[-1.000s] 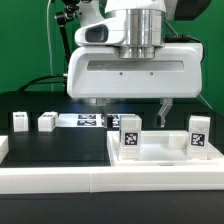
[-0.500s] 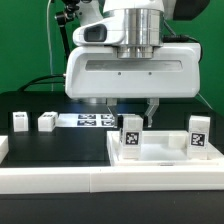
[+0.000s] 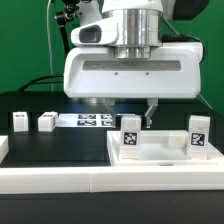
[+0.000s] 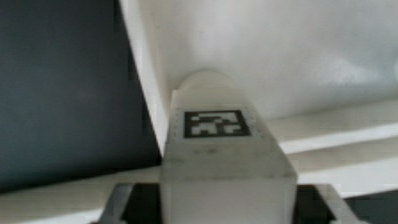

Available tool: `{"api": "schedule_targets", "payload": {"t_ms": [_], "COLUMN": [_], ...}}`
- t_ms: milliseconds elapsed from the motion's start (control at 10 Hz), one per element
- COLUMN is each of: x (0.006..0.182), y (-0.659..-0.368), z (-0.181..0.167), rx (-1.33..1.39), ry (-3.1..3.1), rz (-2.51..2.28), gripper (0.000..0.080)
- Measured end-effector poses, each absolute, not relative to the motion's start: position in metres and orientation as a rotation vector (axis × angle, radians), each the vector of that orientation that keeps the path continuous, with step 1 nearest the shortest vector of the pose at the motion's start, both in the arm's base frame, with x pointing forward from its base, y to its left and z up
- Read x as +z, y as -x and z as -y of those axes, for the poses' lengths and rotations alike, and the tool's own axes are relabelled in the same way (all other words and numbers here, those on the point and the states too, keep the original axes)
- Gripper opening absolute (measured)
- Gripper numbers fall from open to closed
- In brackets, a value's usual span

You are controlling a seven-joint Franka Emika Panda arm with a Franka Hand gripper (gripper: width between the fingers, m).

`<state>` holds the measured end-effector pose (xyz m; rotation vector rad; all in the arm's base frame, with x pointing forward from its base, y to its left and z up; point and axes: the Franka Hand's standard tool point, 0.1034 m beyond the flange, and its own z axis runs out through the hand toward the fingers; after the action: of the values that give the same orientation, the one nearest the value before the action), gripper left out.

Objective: Assemble square table

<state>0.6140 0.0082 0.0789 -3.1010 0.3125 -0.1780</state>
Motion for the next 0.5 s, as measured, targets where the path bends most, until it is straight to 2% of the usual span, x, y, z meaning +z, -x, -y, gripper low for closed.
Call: {"api": "schedule_targets", "payload": {"t_ms": [500], "x": [0.0778], "y": [-0.6124], "z": [-0.0042], "rx": [-0.171], "ry": [2.885], "rz": [-1.075], "gripper": [0.0290]}}
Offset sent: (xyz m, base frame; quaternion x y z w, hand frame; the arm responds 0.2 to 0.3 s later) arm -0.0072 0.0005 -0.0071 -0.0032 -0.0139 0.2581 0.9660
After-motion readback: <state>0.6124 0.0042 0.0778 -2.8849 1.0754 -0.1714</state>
